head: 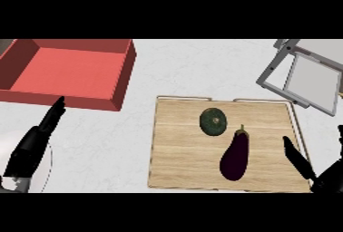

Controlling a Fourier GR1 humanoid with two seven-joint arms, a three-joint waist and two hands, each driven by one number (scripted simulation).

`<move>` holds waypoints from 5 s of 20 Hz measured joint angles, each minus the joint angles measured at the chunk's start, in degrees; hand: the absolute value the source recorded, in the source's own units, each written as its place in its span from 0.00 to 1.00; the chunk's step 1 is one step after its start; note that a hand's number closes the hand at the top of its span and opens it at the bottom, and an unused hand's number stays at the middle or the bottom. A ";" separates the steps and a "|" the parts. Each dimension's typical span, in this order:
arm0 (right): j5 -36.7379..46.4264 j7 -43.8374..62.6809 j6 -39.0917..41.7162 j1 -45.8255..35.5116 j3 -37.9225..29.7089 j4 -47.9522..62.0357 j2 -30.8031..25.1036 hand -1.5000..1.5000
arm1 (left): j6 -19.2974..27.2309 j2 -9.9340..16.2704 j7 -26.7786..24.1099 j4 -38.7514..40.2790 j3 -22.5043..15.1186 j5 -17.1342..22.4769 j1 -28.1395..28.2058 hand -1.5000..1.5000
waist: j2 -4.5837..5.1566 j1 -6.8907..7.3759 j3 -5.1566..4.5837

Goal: Pick the eggplant from the tray and place it in the tiered shelf

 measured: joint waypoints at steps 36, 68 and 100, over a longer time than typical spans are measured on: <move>55.73 61.68 32.65 21.68 4.64 -21.20 11.56 0.00 | -3.30 -1.33 -1.35 1.29 -3.10 -2.93 -6.81 0.50 | 2.38 7.26 -0.75; 70.60 73.29 59.48 -3.80 15.16 -15.07 12.32 1.00 | -4.06 -3.70 -2.39 6.60 -1.10 -3.88 -7.17 0.50 | 0.70 4.84 0.66; 58.20 57.05 52.68 -66.26 -7.03 27.11 0.47 1.00 | -5.64 -7.24 -2.11 8.47 -1.86 -6.58 -11.14 0.50 | 1.79 8.37 0.87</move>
